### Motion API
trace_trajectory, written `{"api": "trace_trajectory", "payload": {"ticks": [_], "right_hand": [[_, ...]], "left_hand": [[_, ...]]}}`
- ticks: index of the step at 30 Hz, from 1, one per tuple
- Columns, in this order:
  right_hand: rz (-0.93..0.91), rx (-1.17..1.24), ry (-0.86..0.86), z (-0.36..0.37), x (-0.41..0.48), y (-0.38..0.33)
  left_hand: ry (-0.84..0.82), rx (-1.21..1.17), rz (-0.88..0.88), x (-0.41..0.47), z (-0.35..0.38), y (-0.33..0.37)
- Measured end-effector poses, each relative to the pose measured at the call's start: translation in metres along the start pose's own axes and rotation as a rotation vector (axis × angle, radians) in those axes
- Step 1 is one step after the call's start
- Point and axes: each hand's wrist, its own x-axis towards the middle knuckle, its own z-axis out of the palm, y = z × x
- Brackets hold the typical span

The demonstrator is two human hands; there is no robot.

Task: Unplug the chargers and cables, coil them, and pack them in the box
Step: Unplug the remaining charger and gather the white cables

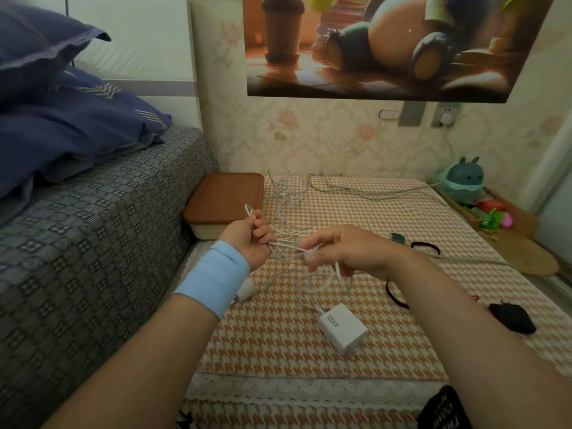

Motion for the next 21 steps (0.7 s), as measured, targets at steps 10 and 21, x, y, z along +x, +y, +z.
{"api": "trace_trajectory", "payload": {"ticks": [10,21], "right_hand": [[0.618,-0.224,-0.323,-0.031,-0.017,0.021],[0.155,-0.798,-0.150,0.010,-0.009,-0.007]], "left_hand": [[0.009,0.007,-0.063,-0.004,-0.009,0.024],[-0.166,0.192,-0.104,-0.015,0.017,-0.014]]}}
